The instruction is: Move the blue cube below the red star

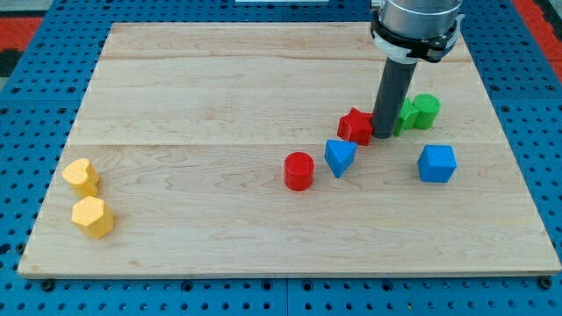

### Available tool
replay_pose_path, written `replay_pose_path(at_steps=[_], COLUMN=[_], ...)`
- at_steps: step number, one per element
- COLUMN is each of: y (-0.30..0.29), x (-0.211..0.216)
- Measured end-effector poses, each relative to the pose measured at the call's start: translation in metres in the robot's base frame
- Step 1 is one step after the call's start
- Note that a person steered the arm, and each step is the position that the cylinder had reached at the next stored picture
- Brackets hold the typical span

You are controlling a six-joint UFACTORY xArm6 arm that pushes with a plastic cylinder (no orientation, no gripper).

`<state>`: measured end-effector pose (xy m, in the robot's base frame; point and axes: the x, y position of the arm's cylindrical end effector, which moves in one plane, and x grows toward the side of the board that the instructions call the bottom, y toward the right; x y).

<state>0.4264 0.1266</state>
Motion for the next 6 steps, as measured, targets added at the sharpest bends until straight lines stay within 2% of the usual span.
replay_pose_path(at_steps=[1, 2, 3, 4, 5, 6], y=[-0.012, 0.022, 0.103, 0.121, 0.097, -0.020], x=[0.002, 0.011, 0.008, 0.039, 0.071, 0.069])
